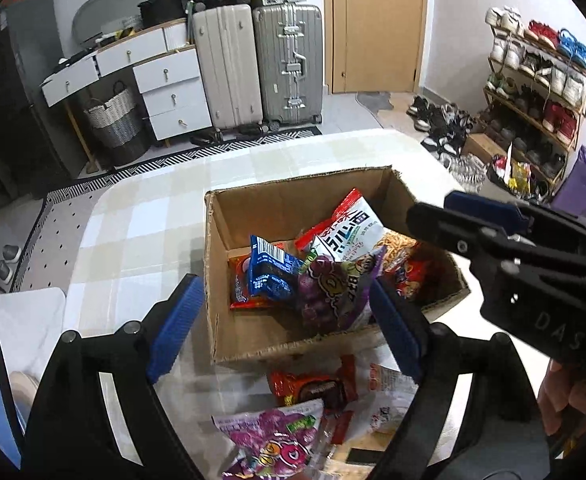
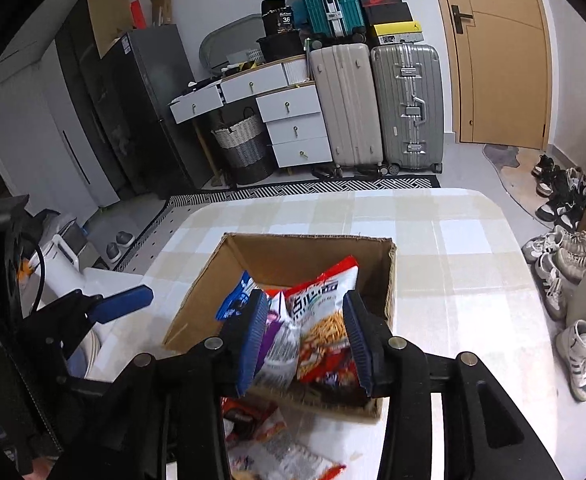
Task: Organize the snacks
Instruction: 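Lower both packets into the box and open both tools, then withdraw both open tools from the box back over the snack pile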
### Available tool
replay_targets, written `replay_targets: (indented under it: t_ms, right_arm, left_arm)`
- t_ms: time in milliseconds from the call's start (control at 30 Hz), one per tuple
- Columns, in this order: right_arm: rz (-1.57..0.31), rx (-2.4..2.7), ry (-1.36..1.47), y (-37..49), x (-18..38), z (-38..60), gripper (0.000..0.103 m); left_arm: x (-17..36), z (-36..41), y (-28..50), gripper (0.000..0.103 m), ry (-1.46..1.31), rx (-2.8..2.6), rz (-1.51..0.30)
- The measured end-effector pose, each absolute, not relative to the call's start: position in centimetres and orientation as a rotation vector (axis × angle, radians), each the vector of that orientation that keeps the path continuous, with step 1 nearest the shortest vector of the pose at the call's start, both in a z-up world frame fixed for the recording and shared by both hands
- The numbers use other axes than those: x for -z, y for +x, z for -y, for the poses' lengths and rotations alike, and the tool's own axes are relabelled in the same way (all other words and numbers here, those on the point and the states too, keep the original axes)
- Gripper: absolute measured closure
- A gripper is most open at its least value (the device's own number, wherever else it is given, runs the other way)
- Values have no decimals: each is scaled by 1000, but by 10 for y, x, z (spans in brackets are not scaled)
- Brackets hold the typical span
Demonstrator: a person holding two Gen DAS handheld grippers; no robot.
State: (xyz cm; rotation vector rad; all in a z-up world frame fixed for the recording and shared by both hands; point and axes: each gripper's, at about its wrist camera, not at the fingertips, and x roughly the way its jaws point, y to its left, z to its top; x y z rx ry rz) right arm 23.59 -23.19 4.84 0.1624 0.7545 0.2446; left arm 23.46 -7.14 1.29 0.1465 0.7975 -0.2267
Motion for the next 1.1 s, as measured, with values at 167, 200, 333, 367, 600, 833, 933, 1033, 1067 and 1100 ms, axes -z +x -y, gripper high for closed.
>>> replay_targets:
  t_ms: [167, 200, 333, 367, 600, 833, 933, 1033, 1067, 1100]
  right_arm:
    - [-701, -237, 171, 205, -65, 239, 55]
    - [-692, -235, 174, 199, -68, 241, 55]
    - [-656, -231, 193, 172, -82, 249, 52]
    - [-646, -230, 193, 163, -86, 250, 51]
    - [-567, -244, 193, 104, -109, 251, 37]
    - [-487, -259, 197, 41, -131, 246, 27]
    - [-463, -275, 199, 18, -140, 244, 25]
    - [-444, -282, 196, -6, -147, 240, 21]
    - [-436, -289, 197, -15, -149, 239, 21]
    - [-429, -294, 197, -23, -151, 237, 20]
  left_arm:
    - [-34, 61, 211, 19, 113, 205, -762]
    - [-38, 58, 207, 19, 105, 202, -756]
    - [-59, 46, 180, 13, 63, 187, -719]
    - [-64, 43, 172, 6, 54, 181, -707]
    - [-103, 33, 104, 1, 30, 173, -619]
    - [-135, 25, 31, 1, 14, 171, -561]
    - [-144, 20, 4, 1, -2, 170, -548]
    - [-154, 15, -27, 1, -14, 166, -525]
    - [-156, 14, -38, 1, -16, 167, -519]
    - [-157, 12, -48, 1, -19, 170, -514]
